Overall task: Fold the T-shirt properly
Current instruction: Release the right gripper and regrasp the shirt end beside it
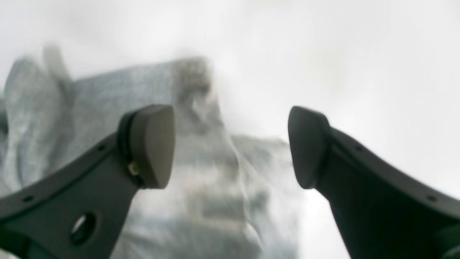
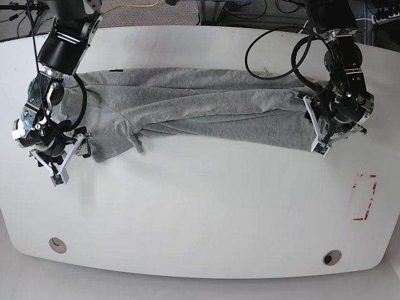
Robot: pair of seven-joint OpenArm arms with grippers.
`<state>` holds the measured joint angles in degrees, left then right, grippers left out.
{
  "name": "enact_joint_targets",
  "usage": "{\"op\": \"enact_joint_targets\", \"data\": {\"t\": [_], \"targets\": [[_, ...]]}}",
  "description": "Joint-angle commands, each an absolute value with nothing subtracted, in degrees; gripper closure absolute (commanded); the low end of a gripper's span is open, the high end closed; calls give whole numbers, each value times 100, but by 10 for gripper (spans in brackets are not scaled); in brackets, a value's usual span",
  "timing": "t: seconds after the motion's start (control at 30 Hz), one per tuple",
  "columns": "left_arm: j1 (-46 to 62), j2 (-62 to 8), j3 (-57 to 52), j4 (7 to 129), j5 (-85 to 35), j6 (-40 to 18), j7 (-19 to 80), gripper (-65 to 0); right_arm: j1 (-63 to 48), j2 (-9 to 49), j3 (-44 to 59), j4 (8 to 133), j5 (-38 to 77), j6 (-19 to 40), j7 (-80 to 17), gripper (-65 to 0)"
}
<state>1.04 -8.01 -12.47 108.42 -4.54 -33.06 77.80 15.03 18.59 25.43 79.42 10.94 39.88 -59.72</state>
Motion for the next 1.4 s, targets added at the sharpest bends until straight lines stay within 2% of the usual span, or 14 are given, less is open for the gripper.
{"op": "enact_joint_targets", "data": {"t": [0.0,0.27,1.0,1.13,1.27,1.37], "targets": [[-75,-848,-1262,10967,-462,-3310,7741,-222,1798,1991,2554,7284,1156,4000,-5569,-465],[-171,-892,-1262,10976,-462,-3310,7732,-222,2079,2123,2554,5982,1156,4000,-4884,-461],[-233,-892,-1262,10958,-462,-3310,7732,-222,1947,1701,2554,5842,1165,4000,-4831,-453],[-233,-892,-1262,10949,-453,-3310,7732,-222,1947,1692,2554,5842,1165,4000,-4831,-376],[-233,-892,-1262,10941,-453,-3310,7723,-222,1930,1666,2545,5842,1165,4000,-4831,-219],[-233,-892,-1262,10941,-444,-3310,7723,-222,1921,1666,2316,5851,1165,4000,-4831,-136]]}}
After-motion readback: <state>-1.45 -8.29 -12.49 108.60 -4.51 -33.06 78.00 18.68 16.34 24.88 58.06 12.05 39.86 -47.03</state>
